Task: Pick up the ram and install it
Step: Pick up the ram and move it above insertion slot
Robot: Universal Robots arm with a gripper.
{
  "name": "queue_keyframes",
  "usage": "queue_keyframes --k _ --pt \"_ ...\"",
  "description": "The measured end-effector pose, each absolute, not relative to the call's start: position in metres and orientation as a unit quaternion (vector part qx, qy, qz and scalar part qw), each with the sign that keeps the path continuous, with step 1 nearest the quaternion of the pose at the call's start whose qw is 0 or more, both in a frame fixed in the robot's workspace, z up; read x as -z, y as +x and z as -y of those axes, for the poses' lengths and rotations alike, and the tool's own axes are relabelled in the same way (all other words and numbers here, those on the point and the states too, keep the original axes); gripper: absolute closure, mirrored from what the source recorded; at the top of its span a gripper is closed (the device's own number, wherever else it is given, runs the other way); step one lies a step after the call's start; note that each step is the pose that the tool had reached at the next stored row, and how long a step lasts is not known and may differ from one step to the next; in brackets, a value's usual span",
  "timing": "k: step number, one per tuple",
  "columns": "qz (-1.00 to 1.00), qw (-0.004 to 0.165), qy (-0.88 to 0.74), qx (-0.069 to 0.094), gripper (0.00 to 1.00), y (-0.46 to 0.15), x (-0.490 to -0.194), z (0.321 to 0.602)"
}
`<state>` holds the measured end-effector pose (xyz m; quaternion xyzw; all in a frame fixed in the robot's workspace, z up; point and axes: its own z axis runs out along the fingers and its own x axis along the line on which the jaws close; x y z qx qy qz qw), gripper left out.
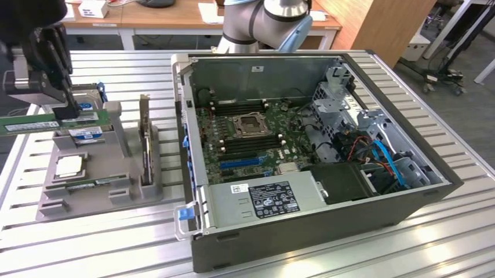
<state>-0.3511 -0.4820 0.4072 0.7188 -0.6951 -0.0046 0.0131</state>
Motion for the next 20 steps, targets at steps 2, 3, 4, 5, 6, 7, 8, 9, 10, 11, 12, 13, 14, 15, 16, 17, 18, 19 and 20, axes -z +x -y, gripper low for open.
queue_keyframes --k 2,3,4,5,6,7,8,9,10,11,12,13,14,15,16,17,18,19,20 --pt "0.695 0.013 0.719 0.005 0.89 -0.346 -0.407 0.482" --pt "0.695 0.013 0.719 0.005 0.89 -0.344 -0.407 0.482" --pt "0.695 0.013 0.719 0.005 0.89 -0.341 -0.407 0.482" --pt "0.695 0.013 0.719 0.005 0.89 -0.339 -0.407 0.482" --pt "0.695 0.013 0.719 0.005 0.89 -0.336 -0.407 0.482" --pt "0.695 0.013 0.719 0.005 0.89 -0.333 -0.407 0.482" --pt "0.695 0.013 0.719 0.005 0.89 -0.33 -0.407 0.482" --pt "0.695 0.013 0.719 0.005 0.89 -0.327 -0.407 0.482" --pt "0.695 0.013 0.719 0.005 0.89 -0.324 -0.407 0.482" --pt "0.695 0.013 0.719 0.005 0.89 -0.321 -0.407 0.482" --pt "0.695 0.013 0.719 0.005 0.89 -0.318 -0.407 0.482" --pt "0.695 0.013 0.719 0.005 0.89 -0.316 -0.407 0.482" --pt "0.695 0.013 0.719 0.005 0.89 -0.313 -0.407 0.482" --pt "0.695 0.013 0.719 0.005 0.89 -0.311 -0.407 0.482" --pt "0.695 0.013 0.719 0.005 0.89 -0.308 -0.407 0.482" --pt "0.695 0.013 0.719 0.005 0.89 -0.306 -0.407 0.482" --pt "0.695 0.013 0.719 0.005 0.89 -0.303 -0.407 0.482" --pt "0.695 0.013 0.719 0.005 0.89 -0.301 -0.407 0.482" --pt "0.695 0.013 0.719 0.005 0.89 -0.299 -0.407 0.482"
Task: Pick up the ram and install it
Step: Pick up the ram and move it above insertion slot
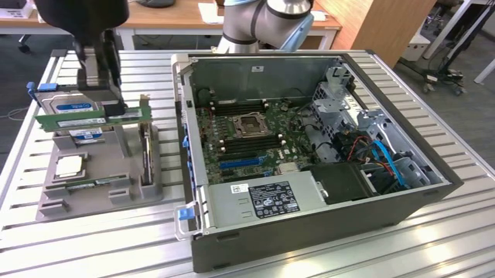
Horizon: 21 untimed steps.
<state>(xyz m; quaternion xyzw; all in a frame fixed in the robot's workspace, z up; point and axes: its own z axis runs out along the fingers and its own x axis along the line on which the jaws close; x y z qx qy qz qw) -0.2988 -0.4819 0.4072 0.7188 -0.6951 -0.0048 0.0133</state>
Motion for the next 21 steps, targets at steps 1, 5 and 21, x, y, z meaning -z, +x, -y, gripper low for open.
queue_keyframes --k 1,5,21 --pt "0.695 0.013 0.719 0.005 0.89 -0.297 -0.407 0.482" --pt "0.695 0.013 0.719 0.005 0.89 -0.287 -0.407 0.482" --pt "0.695 0.013 0.719 0.005 0.89 -0.242 -0.407 0.482"
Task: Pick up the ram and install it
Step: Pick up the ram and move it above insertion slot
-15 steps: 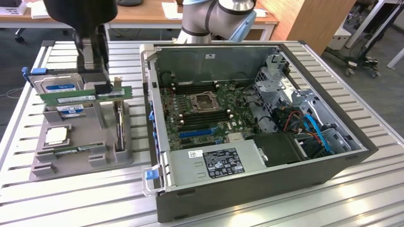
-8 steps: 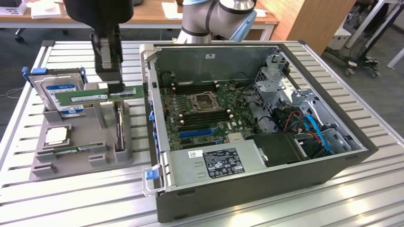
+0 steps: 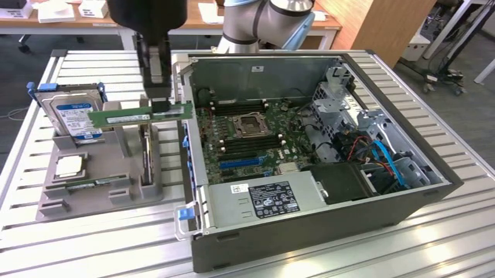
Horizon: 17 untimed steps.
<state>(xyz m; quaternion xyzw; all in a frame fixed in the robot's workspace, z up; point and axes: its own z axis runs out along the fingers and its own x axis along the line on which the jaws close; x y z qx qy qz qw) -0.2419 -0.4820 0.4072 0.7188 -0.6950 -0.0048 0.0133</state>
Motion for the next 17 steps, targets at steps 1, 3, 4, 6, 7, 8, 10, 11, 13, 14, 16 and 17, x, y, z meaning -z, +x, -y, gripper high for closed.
queue_keyframes --k 1,3,4,6,7,8,10,11,13,14,16,17 --pt "0.695 0.013 0.719 0.005 0.89 -0.239 -0.407 0.482" --pt "0.695 0.013 0.719 0.005 0.89 -0.232 -0.407 0.482" --pt "0.695 0.013 0.719 0.005 0.89 -0.229 -0.407 0.482" --pt "0.695 0.013 0.719 0.005 0.89 -0.223 -0.407 0.482" --pt "0.695 0.013 0.719 0.005 0.89 -0.22 -0.407 0.482" --pt "0.695 0.013 0.719 0.005 0.89 -0.217 -0.407 0.482" --pt "0.695 0.013 0.719 0.005 0.89 -0.201 -0.407 0.482" --pt "0.695 0.013 0.719 0.005 0.89 -0.198 -0.407 0.482" --pt "0.695 0.013 0.719 0.005 0.89 -0.192 -0.407 0.482" --pt "0.695 0.013 0.719 0.005 0.89 -0.189 -0.407 0.482" --pt "0.695 0.013 0.719 0.005 0.89 -0.183 -0.407 0.482" --pt "0.695 0.013 0.719 0.005 0.89 -0.179 -0.407 0.482"
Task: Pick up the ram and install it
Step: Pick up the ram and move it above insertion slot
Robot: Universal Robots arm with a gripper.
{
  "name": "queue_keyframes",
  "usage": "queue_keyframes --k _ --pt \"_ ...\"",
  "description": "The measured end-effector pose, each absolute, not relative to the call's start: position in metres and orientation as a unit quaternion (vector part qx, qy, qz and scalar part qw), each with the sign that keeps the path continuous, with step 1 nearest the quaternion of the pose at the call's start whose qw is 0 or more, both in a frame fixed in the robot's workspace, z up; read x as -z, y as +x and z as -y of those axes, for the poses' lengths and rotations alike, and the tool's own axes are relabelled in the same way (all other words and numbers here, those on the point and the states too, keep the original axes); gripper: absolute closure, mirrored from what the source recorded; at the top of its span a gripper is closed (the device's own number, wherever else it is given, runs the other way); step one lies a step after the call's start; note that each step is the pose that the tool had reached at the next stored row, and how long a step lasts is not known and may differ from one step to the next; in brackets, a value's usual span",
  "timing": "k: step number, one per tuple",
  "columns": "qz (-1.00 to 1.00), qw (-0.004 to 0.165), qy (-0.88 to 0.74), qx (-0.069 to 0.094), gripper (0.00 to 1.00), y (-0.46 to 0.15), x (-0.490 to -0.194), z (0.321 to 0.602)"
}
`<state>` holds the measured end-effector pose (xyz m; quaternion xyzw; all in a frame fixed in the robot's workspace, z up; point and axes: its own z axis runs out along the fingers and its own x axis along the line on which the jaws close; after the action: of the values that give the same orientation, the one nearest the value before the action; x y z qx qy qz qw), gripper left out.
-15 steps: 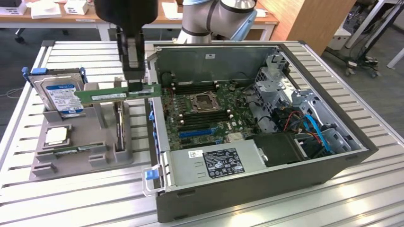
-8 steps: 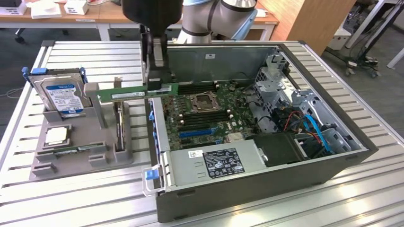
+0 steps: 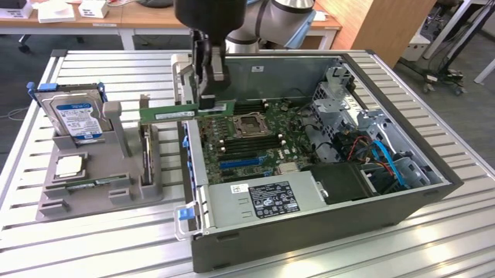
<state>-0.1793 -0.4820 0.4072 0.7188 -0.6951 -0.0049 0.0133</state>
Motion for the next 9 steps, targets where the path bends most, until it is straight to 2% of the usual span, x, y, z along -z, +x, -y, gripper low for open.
queue_keyframes --k 9 --pt "0.695 0.013 0.719 0.005 0.89 -0.155 -0.407 0.482"
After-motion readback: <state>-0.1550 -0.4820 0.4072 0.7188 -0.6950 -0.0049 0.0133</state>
